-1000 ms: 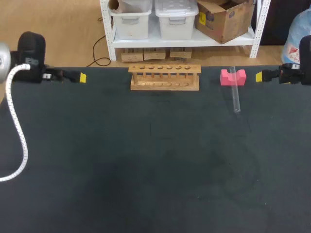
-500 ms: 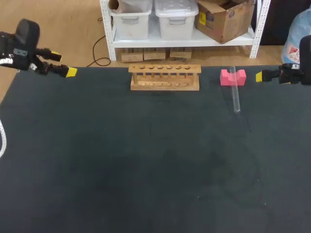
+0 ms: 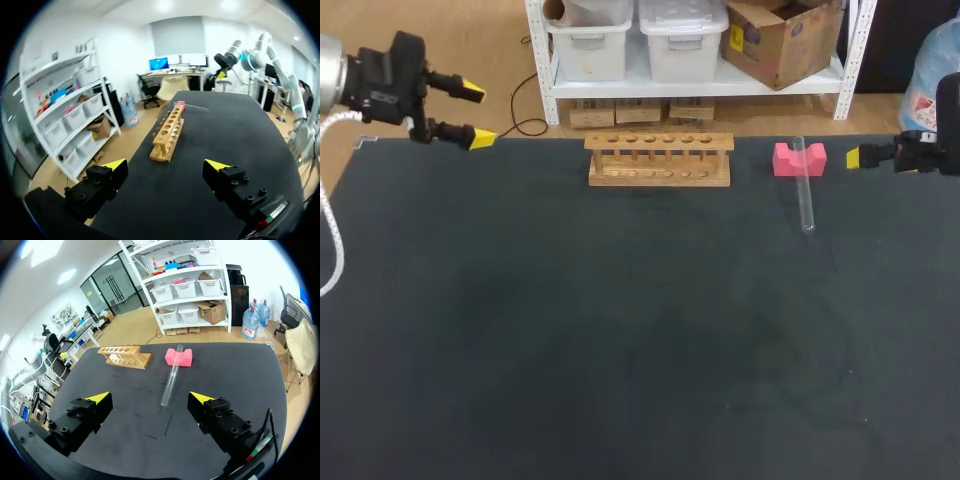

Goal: Grasp the test tube, adjust it, and insert it.

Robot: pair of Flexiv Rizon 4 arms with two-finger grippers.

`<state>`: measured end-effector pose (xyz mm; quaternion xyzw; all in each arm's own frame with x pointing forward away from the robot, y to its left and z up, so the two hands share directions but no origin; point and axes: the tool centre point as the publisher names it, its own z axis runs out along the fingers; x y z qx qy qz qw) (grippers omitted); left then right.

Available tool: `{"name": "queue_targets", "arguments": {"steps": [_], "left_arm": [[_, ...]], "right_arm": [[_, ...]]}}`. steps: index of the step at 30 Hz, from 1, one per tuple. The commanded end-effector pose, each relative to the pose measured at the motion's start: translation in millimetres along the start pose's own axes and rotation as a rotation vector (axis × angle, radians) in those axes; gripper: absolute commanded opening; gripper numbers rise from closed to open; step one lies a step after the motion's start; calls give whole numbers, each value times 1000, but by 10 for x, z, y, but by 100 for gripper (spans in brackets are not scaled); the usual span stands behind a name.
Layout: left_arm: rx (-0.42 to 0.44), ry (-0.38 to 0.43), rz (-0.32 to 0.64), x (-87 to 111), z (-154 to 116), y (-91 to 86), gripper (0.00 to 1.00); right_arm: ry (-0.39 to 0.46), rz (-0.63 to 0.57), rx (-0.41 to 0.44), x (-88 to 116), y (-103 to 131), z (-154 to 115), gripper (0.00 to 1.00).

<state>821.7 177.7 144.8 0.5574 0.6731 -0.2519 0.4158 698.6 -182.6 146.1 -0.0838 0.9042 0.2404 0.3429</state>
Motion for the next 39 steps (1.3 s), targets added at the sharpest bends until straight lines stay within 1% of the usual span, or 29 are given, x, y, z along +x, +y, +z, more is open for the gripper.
{"name": "queue_targets", "arguments": {"steps": [1,6,9,15,19,22,36,37,38,39], "left_arm": [[327,-27,16,35,261,273,100],[363,-13,-20,0,465,365,100],[384,0,-47,1,581,373,100],[428,8,-45,27,746,362,100],[438,1,-46,25,786,361,100],[417,9,-26,-3,775,336,100],[417,9,-26,-3,775,336,100],[417,9,-26,-3,775,336,100],[417,9,-26,-3,775,336,100],[417,9,-26,-3,775,336,100]], "right_arm": [[1,0,5,3,10,-14,100],[1,0,5,3,10,-14,100],[1,0,5,3,10,-14,100],[1,0,5,3,10,-14,100],[1,0,5,3,10,-14,100],[1,0,5,3,10,-14,100],[1,0,5,3,10,-14,100],[-29,-2,55,-16,35,-6,100],[-50,6,123,-41,66,7,100],[-65,-13,175,-57,107,24,100]]}}
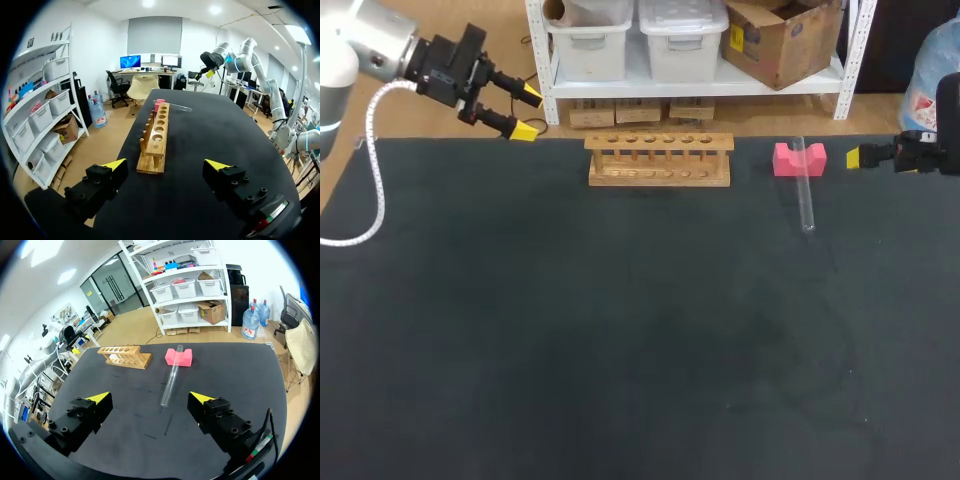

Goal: Grasp the test tube, adjust it, and insert it.

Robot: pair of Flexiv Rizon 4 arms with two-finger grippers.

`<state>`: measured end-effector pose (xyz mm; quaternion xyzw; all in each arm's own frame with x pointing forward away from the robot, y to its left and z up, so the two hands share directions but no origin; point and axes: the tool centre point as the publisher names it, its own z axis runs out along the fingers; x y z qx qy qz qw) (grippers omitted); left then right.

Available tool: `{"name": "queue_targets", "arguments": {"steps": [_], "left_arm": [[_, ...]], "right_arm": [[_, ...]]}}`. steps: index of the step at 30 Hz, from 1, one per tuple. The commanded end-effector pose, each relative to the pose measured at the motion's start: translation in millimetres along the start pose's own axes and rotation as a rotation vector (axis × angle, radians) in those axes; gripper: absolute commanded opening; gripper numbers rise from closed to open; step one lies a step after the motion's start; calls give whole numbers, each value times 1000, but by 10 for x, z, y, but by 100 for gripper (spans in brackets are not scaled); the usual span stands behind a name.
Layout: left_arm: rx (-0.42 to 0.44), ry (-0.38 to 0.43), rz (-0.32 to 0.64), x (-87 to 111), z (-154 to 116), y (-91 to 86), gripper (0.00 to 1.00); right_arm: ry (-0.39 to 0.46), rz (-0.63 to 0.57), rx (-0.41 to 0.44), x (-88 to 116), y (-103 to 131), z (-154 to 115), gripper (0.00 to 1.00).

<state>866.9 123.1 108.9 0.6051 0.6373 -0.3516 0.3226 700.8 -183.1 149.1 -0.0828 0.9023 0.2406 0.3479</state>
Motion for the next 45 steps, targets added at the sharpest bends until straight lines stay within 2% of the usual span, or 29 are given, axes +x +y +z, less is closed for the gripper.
{"name": "queue_targets", "arguments": {"steps": [1,4,11,16,18,24,30,36,39,45], "left_arm": [[120,2,0,4,-4,87,100],[120,2,0,4,-4,87,100],[120,2,0,4,-4,87,100],[120,2,0,4,-4,87,100],[120,2,0,4,-4,87,100],[120,2,0,4,-4,87,100],[120,2,0,4,-4,87,100],[120,2,0,4,-4,87,100],[120,2,0,4,-4,87,100],[120,2,0,4,-4,87,100]], "right_arm": [[-84,-26,240,-33,138,52,100],[-146,-46,387,-82,194,120,100],[-202,-72,584,-191,230,298,100],[-168,-89,729,-249,178,475,100],[-130,-108,788,-264,155,553,100],[-69,-110,864,-237,53,799,100],[-59,-83,903,-151,-39,1035,100],[-144,-85,919,-75,-86,1231,100],[-195,-98,899,-49,-99,1309,100],[-212,-124,890,-63,-172,1465,100]]}}
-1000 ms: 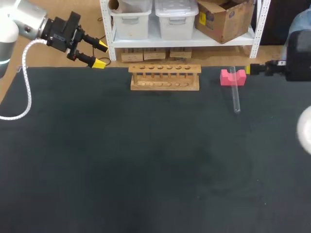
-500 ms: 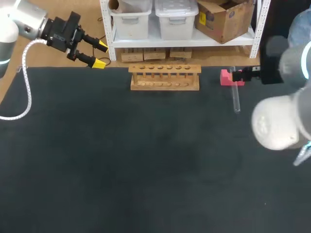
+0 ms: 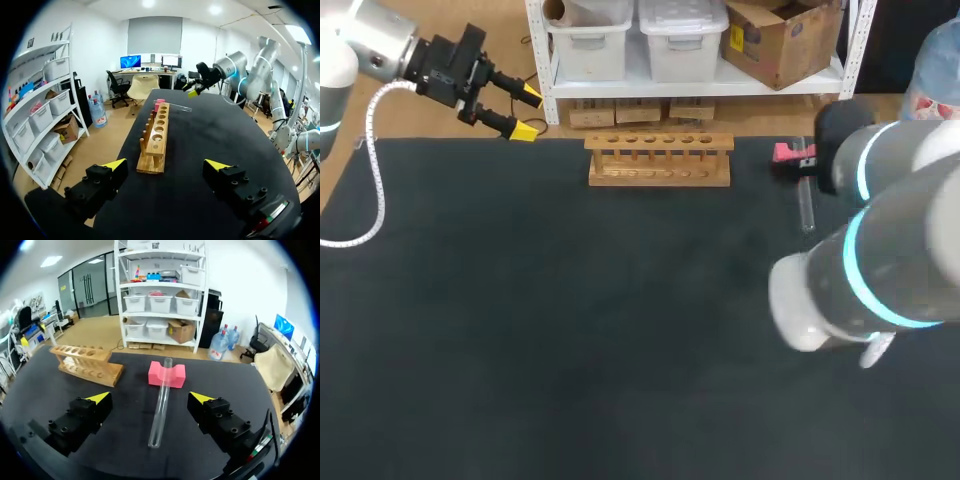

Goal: Grasp the test tube, adjust it, and insert it.

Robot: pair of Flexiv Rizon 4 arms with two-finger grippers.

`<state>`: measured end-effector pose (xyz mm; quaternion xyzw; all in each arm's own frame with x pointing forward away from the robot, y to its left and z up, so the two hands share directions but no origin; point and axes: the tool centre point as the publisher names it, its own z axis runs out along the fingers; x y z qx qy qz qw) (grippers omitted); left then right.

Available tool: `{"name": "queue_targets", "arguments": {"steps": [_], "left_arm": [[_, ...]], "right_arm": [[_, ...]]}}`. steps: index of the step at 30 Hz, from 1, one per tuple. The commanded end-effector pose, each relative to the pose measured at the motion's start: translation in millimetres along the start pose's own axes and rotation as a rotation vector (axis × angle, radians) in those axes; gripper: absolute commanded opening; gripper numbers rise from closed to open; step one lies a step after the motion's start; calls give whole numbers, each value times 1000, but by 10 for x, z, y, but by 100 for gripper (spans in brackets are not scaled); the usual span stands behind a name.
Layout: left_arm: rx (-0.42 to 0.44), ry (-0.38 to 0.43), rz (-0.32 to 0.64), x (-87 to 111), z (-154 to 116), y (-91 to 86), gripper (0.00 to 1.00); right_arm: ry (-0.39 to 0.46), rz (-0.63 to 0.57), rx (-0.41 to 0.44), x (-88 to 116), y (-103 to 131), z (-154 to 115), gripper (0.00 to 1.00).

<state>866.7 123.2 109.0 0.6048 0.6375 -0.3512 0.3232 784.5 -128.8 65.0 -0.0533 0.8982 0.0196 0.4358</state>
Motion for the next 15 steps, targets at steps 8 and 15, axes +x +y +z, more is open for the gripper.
{"name": "queue_targets", "arguments": {"steps": [8,15], "left_arm": [[122,2,0,4,-2,89,100],[122,2,0,4,-2,89,100]], "right_arm": [[-11,-2,379,40,-62,434,100],[-2,29,309,77,-129,553,100]]}}
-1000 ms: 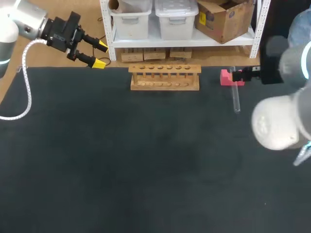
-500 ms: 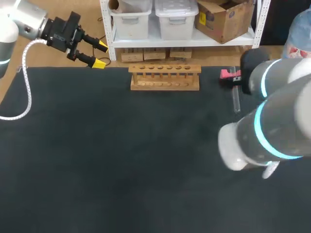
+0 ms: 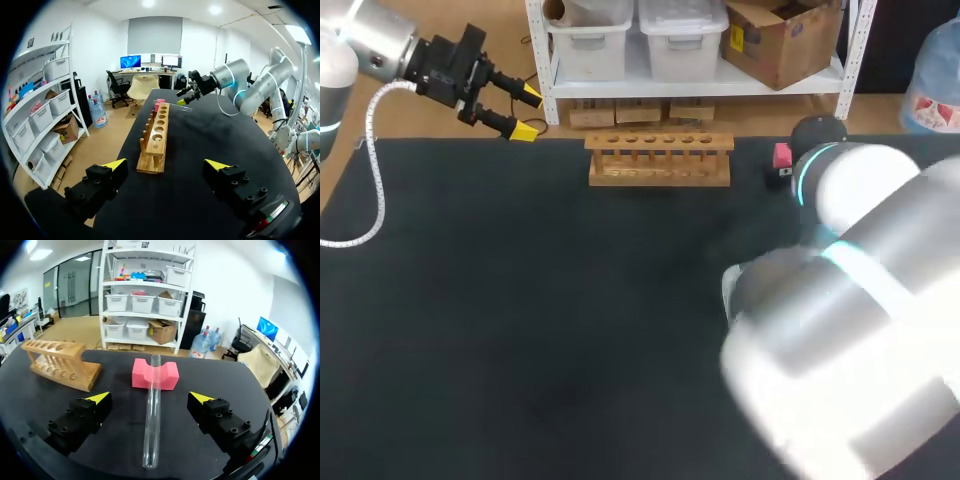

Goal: Grasp the test tube, adjust it, and insert it.

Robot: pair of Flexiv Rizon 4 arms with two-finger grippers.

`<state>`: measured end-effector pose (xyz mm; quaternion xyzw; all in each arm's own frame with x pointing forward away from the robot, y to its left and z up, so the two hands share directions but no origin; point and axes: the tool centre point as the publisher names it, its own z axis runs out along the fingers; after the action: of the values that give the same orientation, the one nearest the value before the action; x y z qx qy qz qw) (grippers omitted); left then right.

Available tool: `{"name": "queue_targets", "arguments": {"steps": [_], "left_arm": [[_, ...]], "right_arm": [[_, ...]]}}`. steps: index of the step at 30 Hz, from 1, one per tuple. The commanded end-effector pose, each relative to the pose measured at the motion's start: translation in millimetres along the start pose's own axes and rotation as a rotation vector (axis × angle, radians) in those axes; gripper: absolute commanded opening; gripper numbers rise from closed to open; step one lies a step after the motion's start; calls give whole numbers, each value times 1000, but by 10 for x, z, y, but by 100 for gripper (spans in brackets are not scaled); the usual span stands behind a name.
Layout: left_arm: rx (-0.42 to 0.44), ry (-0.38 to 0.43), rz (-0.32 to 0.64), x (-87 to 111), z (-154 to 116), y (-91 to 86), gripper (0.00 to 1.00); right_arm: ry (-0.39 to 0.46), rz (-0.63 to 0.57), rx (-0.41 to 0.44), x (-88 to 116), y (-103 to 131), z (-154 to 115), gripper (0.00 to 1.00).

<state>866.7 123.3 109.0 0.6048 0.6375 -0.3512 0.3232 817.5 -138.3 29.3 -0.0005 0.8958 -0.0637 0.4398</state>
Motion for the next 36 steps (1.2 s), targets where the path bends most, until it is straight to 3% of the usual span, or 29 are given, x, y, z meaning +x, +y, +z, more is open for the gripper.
{"name": "queue_targets", "arguments": {"steps": [1,28,36], "left_arm": [[122,2,0,3,-2,89,100],[122,2,0,3,-2,89,100],[122,2,0,3,-2,89,100]], "right_arm": [[1,16,102,1,8,98,100],[89,70,-178,82,-118,354,100],[114,47,-214,103,-112,425,100]]}}
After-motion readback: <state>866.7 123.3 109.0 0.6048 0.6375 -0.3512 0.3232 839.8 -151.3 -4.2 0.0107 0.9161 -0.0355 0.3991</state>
